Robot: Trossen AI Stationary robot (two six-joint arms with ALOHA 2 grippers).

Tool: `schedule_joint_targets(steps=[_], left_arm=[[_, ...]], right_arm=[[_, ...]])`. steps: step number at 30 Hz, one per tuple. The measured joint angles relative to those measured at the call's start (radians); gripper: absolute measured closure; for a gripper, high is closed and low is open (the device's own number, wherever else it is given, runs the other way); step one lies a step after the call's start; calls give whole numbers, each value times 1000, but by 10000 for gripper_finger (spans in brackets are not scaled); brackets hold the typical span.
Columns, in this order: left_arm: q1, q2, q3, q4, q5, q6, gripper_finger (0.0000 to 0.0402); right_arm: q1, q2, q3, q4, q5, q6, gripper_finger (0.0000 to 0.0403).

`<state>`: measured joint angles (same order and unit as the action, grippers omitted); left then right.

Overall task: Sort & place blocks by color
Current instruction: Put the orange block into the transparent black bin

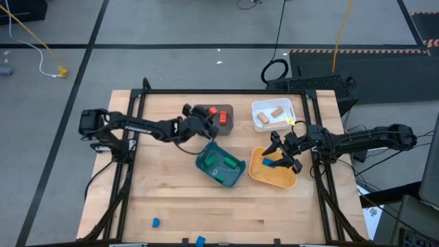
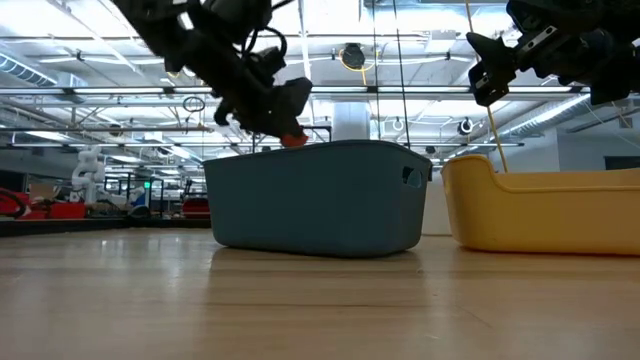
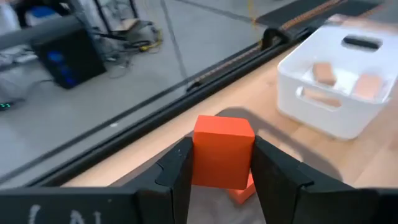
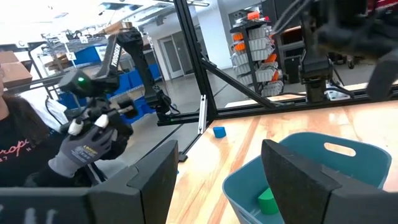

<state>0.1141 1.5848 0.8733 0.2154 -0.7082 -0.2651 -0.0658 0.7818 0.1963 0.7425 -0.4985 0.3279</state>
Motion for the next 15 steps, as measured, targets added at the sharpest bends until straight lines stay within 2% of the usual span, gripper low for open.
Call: schedule_joint_targets(steps=[5, 9, 15], left_arm=[[85, 0, -121, 161, 140, -10, 268], [141, 0, -214, 262, 232, -85, 263], [147, 0, -292, 365, 263, -104, 264]], right_arm=[[0, 0, 0, 0, 0, 0, 179], [0, 0, 0, 0, 0, 0, 179], [0, 0, 0, 0, 0, 0, 179]])
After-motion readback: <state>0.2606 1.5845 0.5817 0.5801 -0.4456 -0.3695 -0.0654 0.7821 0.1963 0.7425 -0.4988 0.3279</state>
